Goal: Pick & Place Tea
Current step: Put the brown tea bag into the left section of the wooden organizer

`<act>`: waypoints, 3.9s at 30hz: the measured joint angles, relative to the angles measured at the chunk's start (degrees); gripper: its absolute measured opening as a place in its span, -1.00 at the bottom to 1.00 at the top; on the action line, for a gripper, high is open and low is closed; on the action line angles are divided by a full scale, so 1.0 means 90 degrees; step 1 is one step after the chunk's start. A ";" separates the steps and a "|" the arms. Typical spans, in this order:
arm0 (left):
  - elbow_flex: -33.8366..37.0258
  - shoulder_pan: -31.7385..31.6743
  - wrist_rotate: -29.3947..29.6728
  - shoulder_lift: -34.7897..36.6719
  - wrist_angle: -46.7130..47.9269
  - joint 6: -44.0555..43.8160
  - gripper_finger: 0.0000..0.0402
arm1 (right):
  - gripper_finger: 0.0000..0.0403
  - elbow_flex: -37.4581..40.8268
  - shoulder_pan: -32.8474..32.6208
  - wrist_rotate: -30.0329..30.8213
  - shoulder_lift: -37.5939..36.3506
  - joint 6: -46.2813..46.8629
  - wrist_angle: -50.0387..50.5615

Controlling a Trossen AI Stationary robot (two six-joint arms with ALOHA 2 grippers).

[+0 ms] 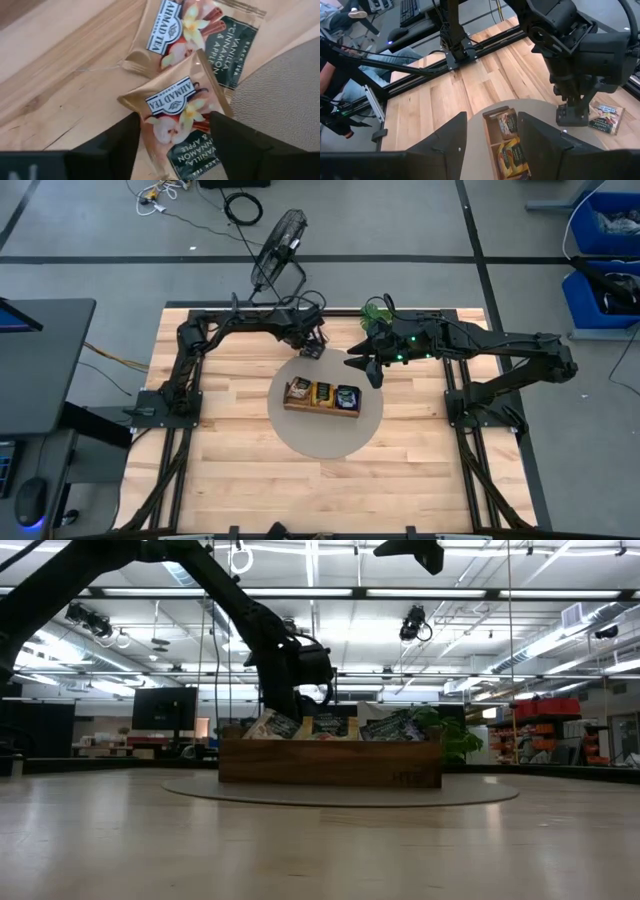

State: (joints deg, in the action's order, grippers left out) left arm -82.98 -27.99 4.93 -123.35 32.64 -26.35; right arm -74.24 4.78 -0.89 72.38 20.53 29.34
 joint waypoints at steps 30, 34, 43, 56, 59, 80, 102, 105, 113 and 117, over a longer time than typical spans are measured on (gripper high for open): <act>0.0078 0.0026 0.0239 0.1213 0.0029 0.0578 -0.90 | -0.09 0.0000 0.0000 0.0168 0.0000 -0.0027 0.0092; 0.0070 0.0058 0.0313 0.1565 -0.0012 0.0627 -0.86 | -0.09 0.0000 0.0000 0.0233 0.0000 -0.0027 0.0095; 0.0063 0.0280 0.0546 0.2840 -0.0605 0.0673 -0.89 | -0.09 0.0000 0.0015 0.0800 0.0000 -0.0026 0.0141; 0.0046 0.1047 0.1204 0.4041 -0.3130 0.1017 -0.87 | -0.09 0.0000 0.0049 0.2836 0.0000 -0.0204 -0.1293; 0.0046 0.1199 0.1221 0.4070 -0.3443 0.1005 -0.87 | -0.09 0.0000 0.0082 0.2887 0.0000 -0.0615 -0.1863; 0.0048 0.2062 0.1233 0.4078 -0.5539 0.1139 -0.88 | 0.18 0.0000 0.0253 0.2345 0.0000 -0.0241 -0.2921; 0.0053 0.2081 0.1219 0.4027 -0.6064 0.1171 -0.88 | -0.08 -0.0005 0.0253 0.1644 0.0250 0.0243 -0.3935; 0.0053 0.2132 0.1222 0.4027 -0.6090 0.1178 -0.89 | -0.11 -0.0005 0.0253 0.1647 0.0252 0.0282 -0.3982; 0.0053 0.2144 0.1217 0.4027 -0.6074 0.1183 -0.89 | -0.32 -0.0005 0.0253 0.1651 0.0253 0.0311 -0.4031; 0.0053 0.2171 0.1218 0.4027 -0.6077 0.1227 -0.89 | -0.60 -0.0005 0.0253 0.1660 0.0253 0.0310 -0.4044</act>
State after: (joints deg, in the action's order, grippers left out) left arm -82.50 -8.45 15.89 -87.11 -22.05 -15.31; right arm -74.28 7.05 14.06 74.65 23.33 -7.05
